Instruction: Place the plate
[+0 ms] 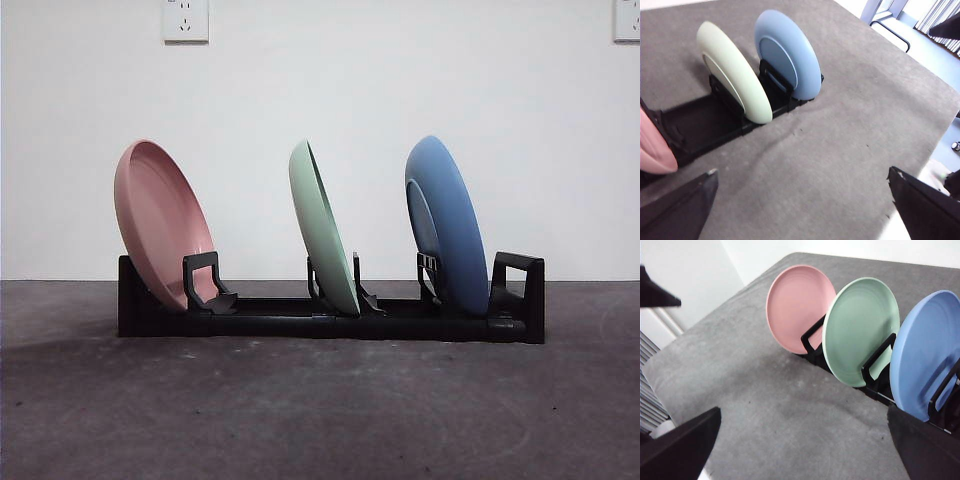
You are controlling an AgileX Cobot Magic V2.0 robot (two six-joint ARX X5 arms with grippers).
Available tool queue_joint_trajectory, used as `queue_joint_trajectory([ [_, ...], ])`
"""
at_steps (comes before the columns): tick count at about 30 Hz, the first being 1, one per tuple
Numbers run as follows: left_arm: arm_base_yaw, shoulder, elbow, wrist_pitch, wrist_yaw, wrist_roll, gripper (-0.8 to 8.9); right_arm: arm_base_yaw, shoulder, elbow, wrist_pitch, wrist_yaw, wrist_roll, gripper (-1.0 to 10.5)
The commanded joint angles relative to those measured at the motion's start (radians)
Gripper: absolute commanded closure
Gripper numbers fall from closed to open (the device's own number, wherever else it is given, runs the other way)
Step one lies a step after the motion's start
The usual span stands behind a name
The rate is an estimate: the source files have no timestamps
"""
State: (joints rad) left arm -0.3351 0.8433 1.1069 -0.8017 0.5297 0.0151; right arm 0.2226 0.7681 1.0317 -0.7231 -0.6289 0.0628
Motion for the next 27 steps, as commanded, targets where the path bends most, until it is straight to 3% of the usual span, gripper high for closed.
queue_joint_trajectory([
  [1, -0.005, -0.004, 0.016, -0.019, 0.004, -0.017, 2.51, 0.004, 0.037, 0.017, 0.025, -0.003, 0.053, 3.4],
  [12, -0.005, -0.084, 0.016, -0.055, 0.004, -0.035, 2.51, 0.004, 0.333, 0.063, 0.132, 0.0, 0.139, 3.6],
  [22, -0.005, -0.197, 0.016, -0.105, 0.004, -0.068, 2.51, 0.002, 0.794, 0.373, 0.148, 0.001, 0.151, 3.6],
  [27, -0.005, -0.217, 0.016, -0.104, 0.003, -0.085, 2.51, 0.001, 0.898, 0.443, 0.176, 0.003, 0.168, 4.5],
])
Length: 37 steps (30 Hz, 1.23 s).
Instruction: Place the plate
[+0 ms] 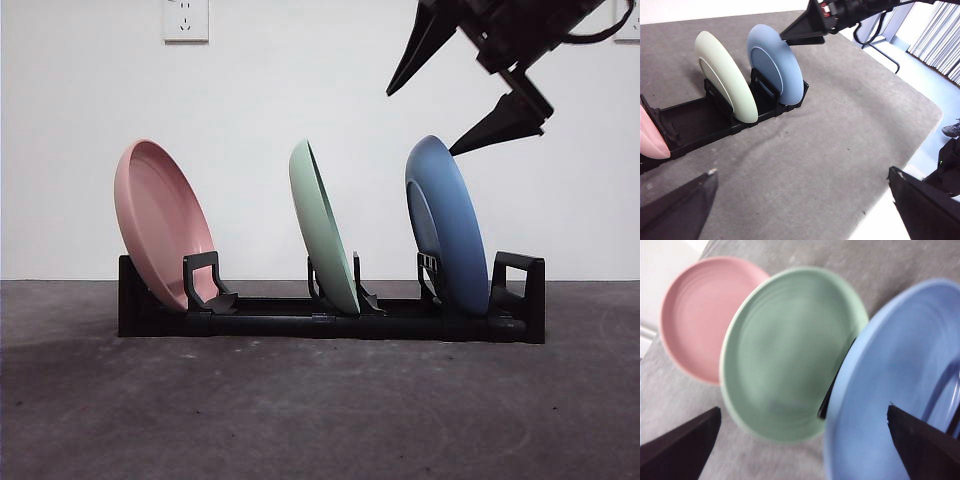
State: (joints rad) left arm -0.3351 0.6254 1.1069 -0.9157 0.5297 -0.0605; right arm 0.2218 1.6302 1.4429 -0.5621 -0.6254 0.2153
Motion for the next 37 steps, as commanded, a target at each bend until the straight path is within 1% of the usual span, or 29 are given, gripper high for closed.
queue_joint_trajectory([
  [1, -0.005, 0.0, 0.016, 0.01, 0.003, -0.01, 2.51, 0.002, 0.046, 0.035, 0.022, 0.0, 0.018, 4.9],
  [5, -0.005, 0.0, 0.016, 0.011, 0.004, -0.011, 2.51, -0.003, 0.078, 0.037, 0.061, -0.004, 0.04, 6.4],
  [8, -0.005, 0.0, 0.016, 0.01, 0.004, -0.011, 2.51, -0.01, 0.088, 0.037, 0.069, -0.004, 0.043, 7.4],
  [17, -0.005, 0.0, 0.016, 0.011, 0.003, -0.007, 2.51, -0.019, 0.09, 0.037, 0.068, -0.004, 0.066, 9.1],
  [22, -0.005, 0.0, 0.016, 0.01, 0.003, -0.006, 2.51, -0.021, 0.09, 0.037, 0.066, -0.006, 0.074, 9.3],
  [28, -0.005, 0.0, 0.016, 0.01, 0.003, -0.003, 2.51, -0.021, 0.089, 0.039, 0.082, -0.008, 0.118, 9.3],
  [33, -0.005, 0.0, 0.016, 0.01, 0.003, 0.001, 2.51, -0.022, 0.078, 0.05, 0.106, -0.061, 0.165, 9.3],
  [37, -0.005, 0.0, 0.016, 0.01, 0.003, 0.008, 2.51, -0.022, 0.045, 0.058, 0.107, -0.061, 0.182, 9.3],
])
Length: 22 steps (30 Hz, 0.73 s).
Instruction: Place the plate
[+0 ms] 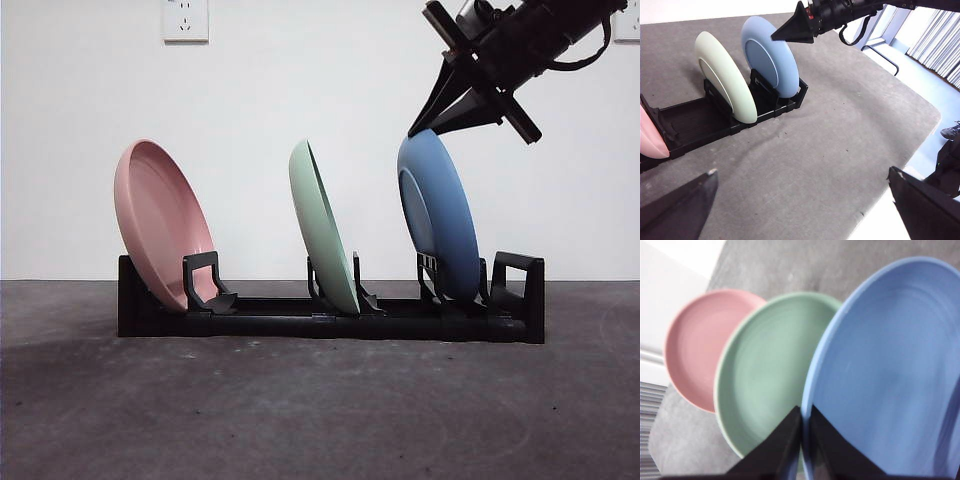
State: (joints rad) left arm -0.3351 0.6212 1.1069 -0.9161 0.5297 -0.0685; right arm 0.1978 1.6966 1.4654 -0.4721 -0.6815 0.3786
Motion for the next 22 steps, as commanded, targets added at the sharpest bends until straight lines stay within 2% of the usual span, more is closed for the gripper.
queue_joint_trajectory([
  [1, -0.005, 0.005, 0.016, 0.011, 0.003, 0.019, 2.51, 0.002, -0.033, 0.036, 0.018, -0.005, 0.025, 9.3],
  [12, -0.005, 0.006, 0.016, 0.019, 0.003, 0.035, 2.51, 0.002, -0.234, 0.037, -0.039, -0.029, 0.028, 9.3],
  [16, -0.005, 0.006, 0.016, 0.019, 0.003, 0.035, 2.51, 0.003, -0.326, 0.037, -0.138, -0.029, -0.024, 9.3],
  [22, -0.005, 0.011, 0.016, 0.019, 0.003, 0.038, 2.51, 0.034, -0.451, 0.036, -0.345, -0.021, -0.144, 9.3],
])
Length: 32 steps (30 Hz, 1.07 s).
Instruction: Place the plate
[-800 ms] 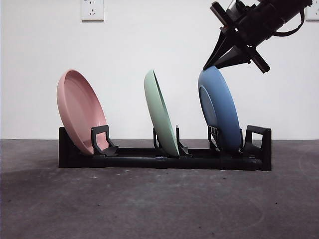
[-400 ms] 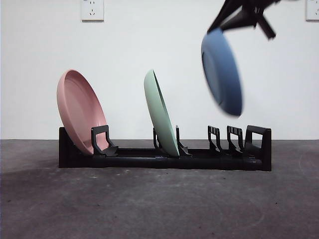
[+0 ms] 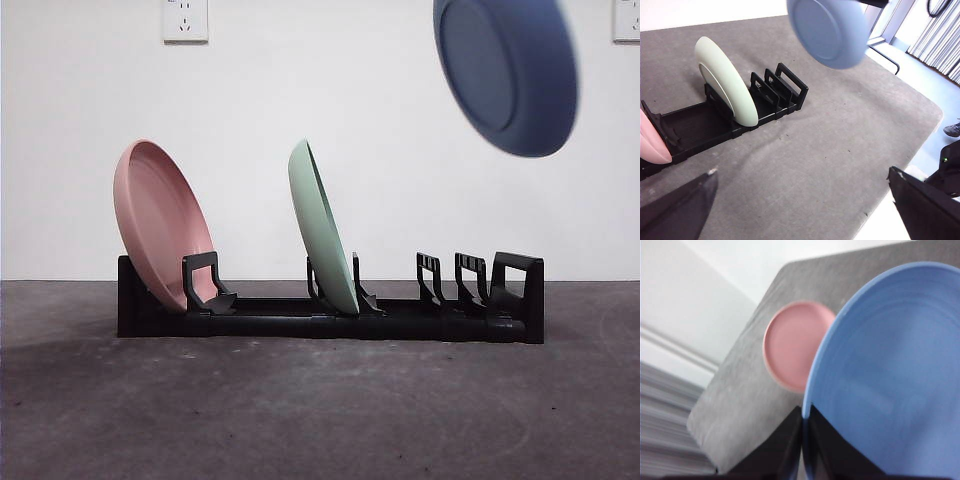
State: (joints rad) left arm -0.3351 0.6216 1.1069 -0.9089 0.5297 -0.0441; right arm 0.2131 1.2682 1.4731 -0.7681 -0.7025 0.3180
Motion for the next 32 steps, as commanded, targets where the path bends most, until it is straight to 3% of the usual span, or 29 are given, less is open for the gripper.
queue_joint_trajectory([
  [1, -0.005, 0.012, 0.016, 0.011, 0.003, 0.013, 2.51, 0.028, -0.04, 0.029, -0.083, 0.0, -0.104, 9.3],
  [9, -0.005, 0.028, 0.016, 0.01, 0.003, 0.013, 2.51, 0.144, -0.143, 0.025, -0.281, 0.125, -0.208, 9.3],
  [13, -0.005, 0.032, 0.016, 0.011, 0.003, 0.012, 2.51, 0.249, -0.161, 0.023, -0.381, 0.26, -0.214, 9.3],
  [16, -0.005, 0.034, 0.016, 0.011, 0.003, 0.012, 2.51, 0.351, -0.167, 0.006, -0.399, 0.307, -0.21, 9.3],
  [24, -0.005, 0.04, 0.016, 0.01, 0.003, 0.008, 2.51, 0.637, -0.165, -0.113, -0.317, 0.528, -0.117, 9.3],
  [32, -0.005, 0.04, 0.016, 0.01, 0.003, 0.002, 2.51, 0.852, -0.149, -0.359, -0.085, 0.66, -0.055, 9.3],
])
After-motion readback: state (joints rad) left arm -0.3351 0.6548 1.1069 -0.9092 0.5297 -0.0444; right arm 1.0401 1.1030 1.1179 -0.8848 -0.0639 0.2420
